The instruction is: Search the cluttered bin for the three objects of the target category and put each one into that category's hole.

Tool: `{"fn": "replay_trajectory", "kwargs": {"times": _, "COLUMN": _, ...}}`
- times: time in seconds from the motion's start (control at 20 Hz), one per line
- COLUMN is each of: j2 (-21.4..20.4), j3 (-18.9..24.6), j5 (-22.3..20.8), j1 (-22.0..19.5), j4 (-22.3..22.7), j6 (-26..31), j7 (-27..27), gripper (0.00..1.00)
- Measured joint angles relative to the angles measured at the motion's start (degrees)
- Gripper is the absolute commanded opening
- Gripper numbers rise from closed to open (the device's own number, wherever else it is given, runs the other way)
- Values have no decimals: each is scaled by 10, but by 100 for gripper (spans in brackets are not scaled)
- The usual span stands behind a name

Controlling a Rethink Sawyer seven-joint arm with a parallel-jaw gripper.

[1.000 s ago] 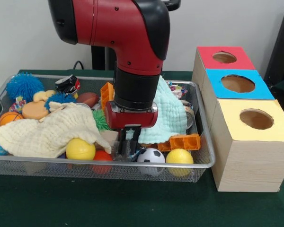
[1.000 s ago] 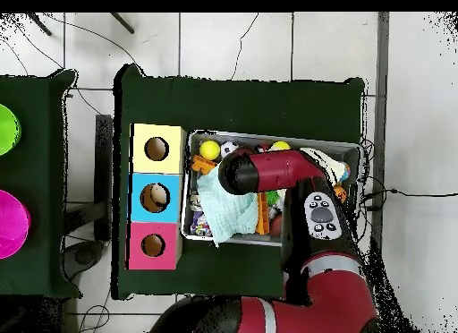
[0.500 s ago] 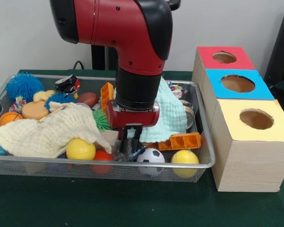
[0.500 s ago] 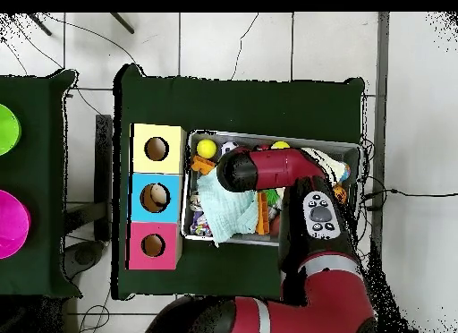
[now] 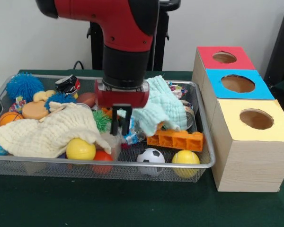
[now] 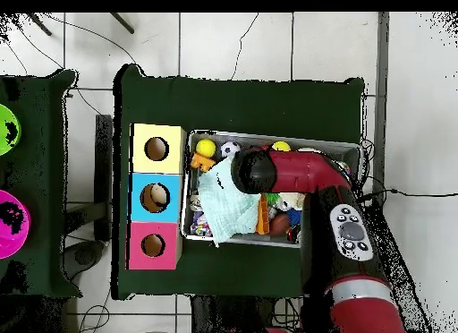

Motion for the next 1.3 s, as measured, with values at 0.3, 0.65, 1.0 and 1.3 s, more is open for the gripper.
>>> {"fn": "replay_trajectory", "kwargs": {"times": 0.3, "j2": -72, "j3": 17, "j5": 20, "j1": -41, "j4": 45, "j6": 22, "j7": 0, "gripper": 0}}
{"fn": "replay_trajectory", "kwargs": {"times": 0.65, "j2": -132, "j3": 45, "j5": 45, "j1": -73, "j4": 85, "j6": 30, "j7": 0, "gripper": 0}}
{"fn": "replay_trajectory", "kwargs": {"times": 1.0, "j2": -167, "j3": 89, "j5": 84, "j1": -94, "j4": 139, "j6": 29, "j7": 0, "gripper": 0}}
{"fn": "replay_trajectory", "kwargs": {"times": 1.3, "j2": -187, "j3": 109, "j5": 112, "j1": -88, "j4": 186, "j6": 29, "j7": 0, "gripper": 0}}
